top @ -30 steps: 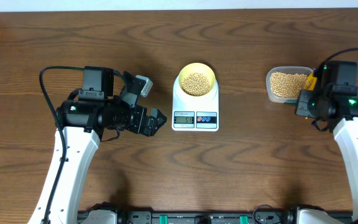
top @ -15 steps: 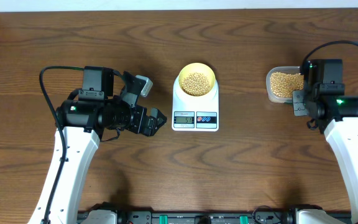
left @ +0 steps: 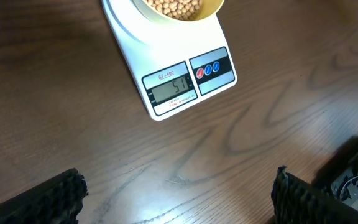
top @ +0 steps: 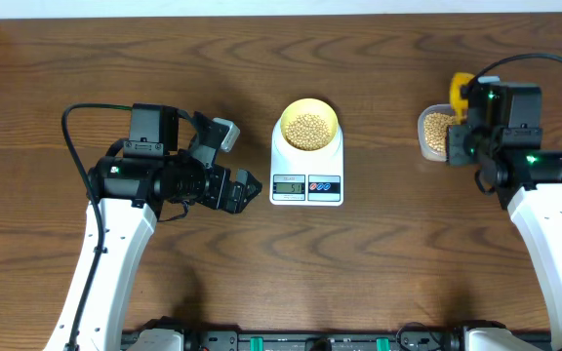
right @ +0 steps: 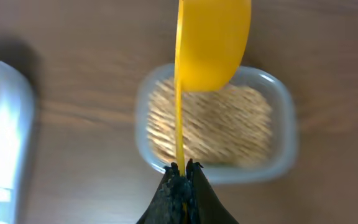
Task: Scoop item into bowl and weigh 50g on scale
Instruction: 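Carry the yellow scoop with the right gripper over the yellow bowl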
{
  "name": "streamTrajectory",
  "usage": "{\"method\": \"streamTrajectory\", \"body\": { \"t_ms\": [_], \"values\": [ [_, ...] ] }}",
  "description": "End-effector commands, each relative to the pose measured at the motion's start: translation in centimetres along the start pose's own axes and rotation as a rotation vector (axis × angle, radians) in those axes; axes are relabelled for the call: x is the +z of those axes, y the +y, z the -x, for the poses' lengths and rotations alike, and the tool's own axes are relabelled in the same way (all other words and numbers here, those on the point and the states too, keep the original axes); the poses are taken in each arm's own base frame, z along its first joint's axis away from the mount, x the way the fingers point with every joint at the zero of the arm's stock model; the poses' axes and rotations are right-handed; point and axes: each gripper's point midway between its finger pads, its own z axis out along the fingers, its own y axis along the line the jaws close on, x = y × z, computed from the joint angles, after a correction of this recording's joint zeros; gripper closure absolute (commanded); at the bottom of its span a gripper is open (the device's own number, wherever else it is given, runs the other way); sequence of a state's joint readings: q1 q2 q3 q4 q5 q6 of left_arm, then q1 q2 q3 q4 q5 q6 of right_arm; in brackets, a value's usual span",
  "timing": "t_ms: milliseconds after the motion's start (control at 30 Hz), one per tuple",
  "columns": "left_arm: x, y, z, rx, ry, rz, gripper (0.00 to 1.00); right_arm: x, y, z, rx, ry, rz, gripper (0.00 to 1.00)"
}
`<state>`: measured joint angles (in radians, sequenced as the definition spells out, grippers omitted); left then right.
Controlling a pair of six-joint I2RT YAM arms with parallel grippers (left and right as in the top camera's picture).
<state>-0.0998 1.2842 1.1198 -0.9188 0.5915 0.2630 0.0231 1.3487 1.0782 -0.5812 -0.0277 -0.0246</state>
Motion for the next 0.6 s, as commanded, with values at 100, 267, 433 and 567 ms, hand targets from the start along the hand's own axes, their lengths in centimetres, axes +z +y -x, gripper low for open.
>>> {"method": "streamTrajectory", "body": {
  "t_ms": [100, 267, 433, 567],
  "values": [
    [0.2, 0.4, -0.3, -0.005, 0.011, 0.009, 0.02, -2.4, 7.5, 4.7, 0.202, -0.135, 0.459, 0.99],
    [0.2, 0.4, -0.3, -0.005, 0.011, 0.009, 0.02, -3.7, 11.2, 7.4, 0.234, -0.192, 0.743, 0.99],
    [0.2, 0.4, -0.3, -0.005, 0.011, 0.009, 0.02, -3.2, 12.3, 8.2, 0.273, -0.169, 0.816, 0.99],
    [0.2, 0.4, -0.3, -0.005, 0.011, 0.009, 0.02, -3.2, 14.1, 8.1, 0.187, -0.155, 0.843, 0.99]
  ]
}}
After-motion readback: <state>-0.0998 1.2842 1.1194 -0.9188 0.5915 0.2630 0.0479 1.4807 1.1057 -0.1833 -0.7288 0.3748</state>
